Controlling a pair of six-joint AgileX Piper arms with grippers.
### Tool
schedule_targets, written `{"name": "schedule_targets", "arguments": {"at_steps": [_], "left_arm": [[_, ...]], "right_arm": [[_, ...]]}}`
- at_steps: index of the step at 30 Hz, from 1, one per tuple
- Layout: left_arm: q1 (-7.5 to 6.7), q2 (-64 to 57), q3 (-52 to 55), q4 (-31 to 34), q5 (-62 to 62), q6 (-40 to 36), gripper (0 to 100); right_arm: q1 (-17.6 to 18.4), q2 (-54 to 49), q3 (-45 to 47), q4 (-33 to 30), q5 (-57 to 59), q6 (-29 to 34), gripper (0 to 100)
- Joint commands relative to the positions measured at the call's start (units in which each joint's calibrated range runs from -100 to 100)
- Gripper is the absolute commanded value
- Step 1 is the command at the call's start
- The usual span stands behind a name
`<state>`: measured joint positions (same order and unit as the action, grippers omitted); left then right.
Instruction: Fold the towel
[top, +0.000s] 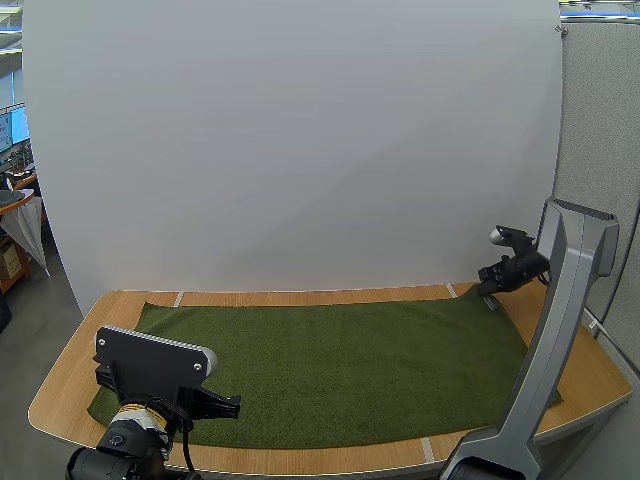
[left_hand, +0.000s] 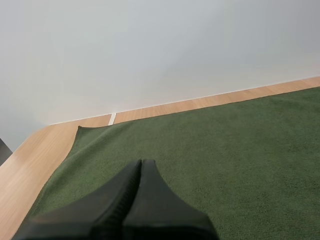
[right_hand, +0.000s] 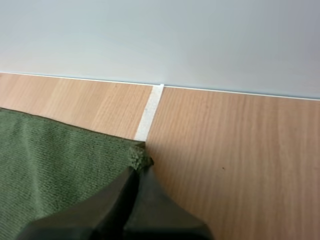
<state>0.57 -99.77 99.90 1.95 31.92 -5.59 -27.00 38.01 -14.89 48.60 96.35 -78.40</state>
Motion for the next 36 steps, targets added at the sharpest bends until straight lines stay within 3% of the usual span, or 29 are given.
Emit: {"name": "schedule_targets", "arguments": {"at_steps": [1,10,20,30,36], "left_arm": [[-0.16,-0.23,0.1,0.08,-0.47,-0.32,0],[-0.16,-0.23,0.1,0.08,-0.47,-0.32,0],[-0.16,-0.23,0.1,0.08,-0.47,-0.32,0],[-0.16,-0.23,0.1,0.08,-0.47,-0.32,0],[-0.16,-0.23,0.1,0.08,-0.47,-0.32,0]], "right_arm": [[-0.11,-1.19,0.02,2.71,3.65,-0.21,0],[0.04,-5.01,2.0,4.57,3.65,0.13,0],[2.74,-14.96,12.21,4.67,3.65,-0.78,0],[8.76,-27.91,26.58,4.67,3.5,-1.36,0],[14.14,-34.89,33.81,4.23,-7.36,0.22,0]]}}
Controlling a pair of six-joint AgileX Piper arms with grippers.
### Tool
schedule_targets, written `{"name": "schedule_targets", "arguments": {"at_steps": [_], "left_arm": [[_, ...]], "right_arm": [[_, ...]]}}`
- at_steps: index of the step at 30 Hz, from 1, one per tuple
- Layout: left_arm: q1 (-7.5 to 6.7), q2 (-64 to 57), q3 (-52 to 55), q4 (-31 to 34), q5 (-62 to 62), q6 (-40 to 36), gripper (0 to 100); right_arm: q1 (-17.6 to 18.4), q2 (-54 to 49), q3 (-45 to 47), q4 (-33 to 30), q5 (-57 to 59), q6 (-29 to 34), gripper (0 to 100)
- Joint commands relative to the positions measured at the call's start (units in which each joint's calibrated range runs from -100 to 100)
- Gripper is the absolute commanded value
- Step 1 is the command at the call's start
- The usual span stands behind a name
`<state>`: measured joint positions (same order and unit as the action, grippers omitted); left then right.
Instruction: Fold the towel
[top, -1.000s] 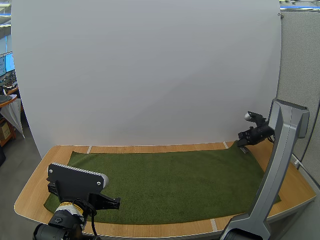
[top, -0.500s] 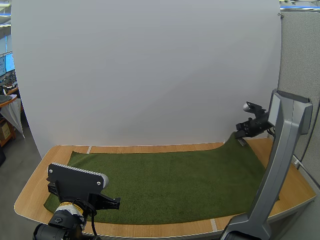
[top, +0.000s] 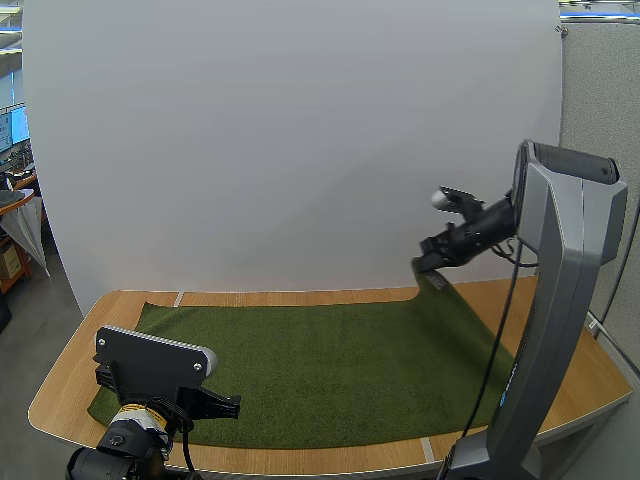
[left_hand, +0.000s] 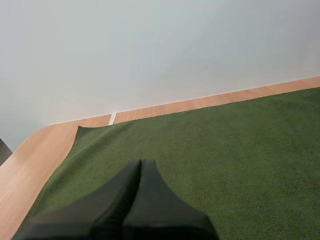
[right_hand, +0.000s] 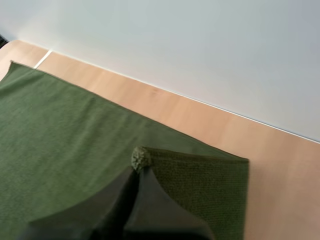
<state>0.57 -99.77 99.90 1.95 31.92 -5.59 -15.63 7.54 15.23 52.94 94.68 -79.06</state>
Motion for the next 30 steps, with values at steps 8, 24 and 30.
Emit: {"name": "schedule_targets", "arguments": {"at_steps": [8,24,30], "left_arm": [[-0.16,-0.23,0.1,0.08,-0.47,-0.32,0],[-0.16,-0.23,0.1,0.08,-0.47,-0.32,0],[-0.16,-0.23,0.1,0.08,-0.47,-0.32,0]], "right_arm": [[12.03,-10.49,8.54,-5.34,-19.42,8.66,0],[26.52,-11.08,8.54,-9.98,-40.89,15.12,0],[27.8,-10.4,8.54,-9.06,-42.74,15.12,0]]}}
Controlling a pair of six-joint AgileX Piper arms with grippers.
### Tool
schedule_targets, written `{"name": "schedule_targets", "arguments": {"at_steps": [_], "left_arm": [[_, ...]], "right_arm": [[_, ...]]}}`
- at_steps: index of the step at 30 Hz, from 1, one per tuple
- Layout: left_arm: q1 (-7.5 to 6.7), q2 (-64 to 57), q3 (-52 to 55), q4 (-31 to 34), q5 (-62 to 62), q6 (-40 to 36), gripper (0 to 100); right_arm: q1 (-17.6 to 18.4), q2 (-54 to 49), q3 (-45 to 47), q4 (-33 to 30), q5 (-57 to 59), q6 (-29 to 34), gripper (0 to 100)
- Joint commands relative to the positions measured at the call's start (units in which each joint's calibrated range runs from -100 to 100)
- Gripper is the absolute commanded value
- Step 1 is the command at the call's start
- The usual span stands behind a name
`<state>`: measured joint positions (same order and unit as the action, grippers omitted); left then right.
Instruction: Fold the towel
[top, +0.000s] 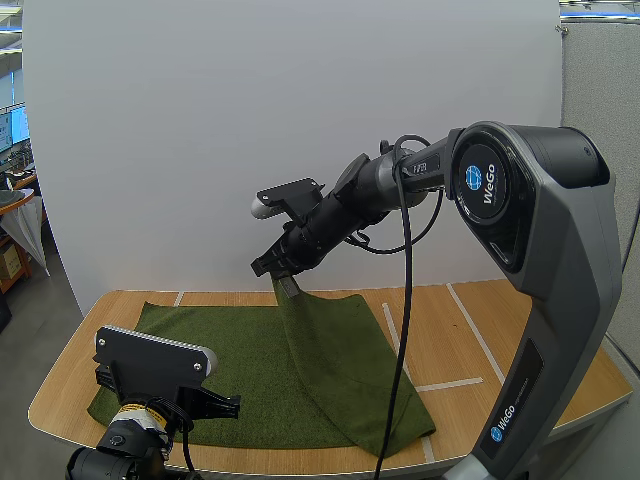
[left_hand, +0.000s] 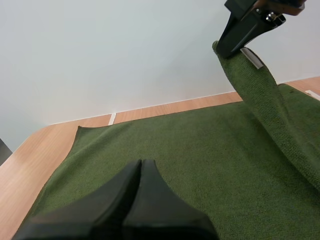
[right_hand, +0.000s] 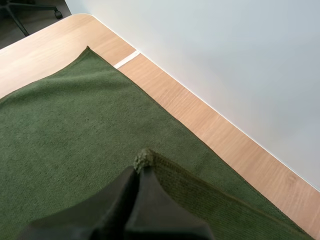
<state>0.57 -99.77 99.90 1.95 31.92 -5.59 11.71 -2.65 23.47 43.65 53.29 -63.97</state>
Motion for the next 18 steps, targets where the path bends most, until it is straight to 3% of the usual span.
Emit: {"name": "schedule_targets", "arguments": {"at_steps": [1,18], "left_arm": [[-0.16,-0.23,0.1,0.08,-0.47,-0.32,0],[-0.16,-0.23,0.1,0.08,-0.47,-0.32,0]], "right_arm": [[0.77,-0.2,0.3,0.24,-1.58,-0.06,0],[9.5,3.9,0.04,0.24,-21.48,3.27,0]]}}
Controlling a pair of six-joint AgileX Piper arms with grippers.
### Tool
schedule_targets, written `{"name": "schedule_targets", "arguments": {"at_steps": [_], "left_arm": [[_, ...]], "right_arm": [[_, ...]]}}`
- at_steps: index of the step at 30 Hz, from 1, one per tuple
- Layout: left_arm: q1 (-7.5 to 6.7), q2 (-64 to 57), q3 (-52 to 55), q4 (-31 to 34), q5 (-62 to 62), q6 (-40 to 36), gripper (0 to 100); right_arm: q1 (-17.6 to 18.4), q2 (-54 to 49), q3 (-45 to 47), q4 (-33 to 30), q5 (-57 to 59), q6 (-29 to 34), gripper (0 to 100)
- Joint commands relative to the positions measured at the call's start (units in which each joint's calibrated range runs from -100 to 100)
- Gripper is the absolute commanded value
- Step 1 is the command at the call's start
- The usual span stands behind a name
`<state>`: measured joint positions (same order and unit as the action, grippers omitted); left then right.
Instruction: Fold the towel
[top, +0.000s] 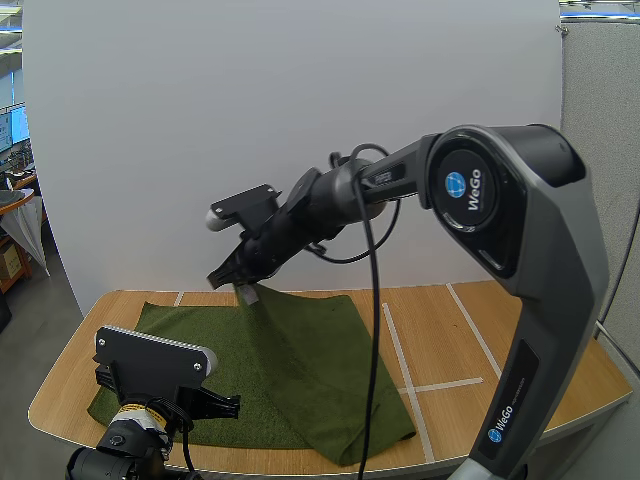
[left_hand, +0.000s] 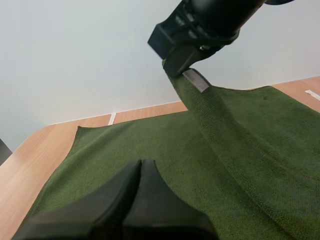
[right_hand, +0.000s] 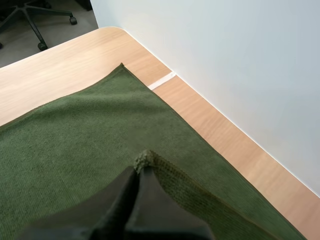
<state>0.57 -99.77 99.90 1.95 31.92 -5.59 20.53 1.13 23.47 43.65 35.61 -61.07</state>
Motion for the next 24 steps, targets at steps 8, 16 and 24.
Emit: {"name": "schedule_targets", "arguments": {"at_steps": [8,16,24], "left_arm": [[-0.16,-0.23,0.1,0.08,-0.47,-0.32,0],[-0.16,-0.23,0.1,0.08,-0.47,-0.32,0],[-0.16,-0.23,0.1,0.08,-0.47,-0.32,0]], "right_arm": [[1.46,4.58,-8.37,-0.63,-0.69,0.73,0],[1.46,11.54,-17.63,-0.45,5.14,1.82,0],[2.28,16.86,-24.81,-0.28,7.4,2.17,0]]}}
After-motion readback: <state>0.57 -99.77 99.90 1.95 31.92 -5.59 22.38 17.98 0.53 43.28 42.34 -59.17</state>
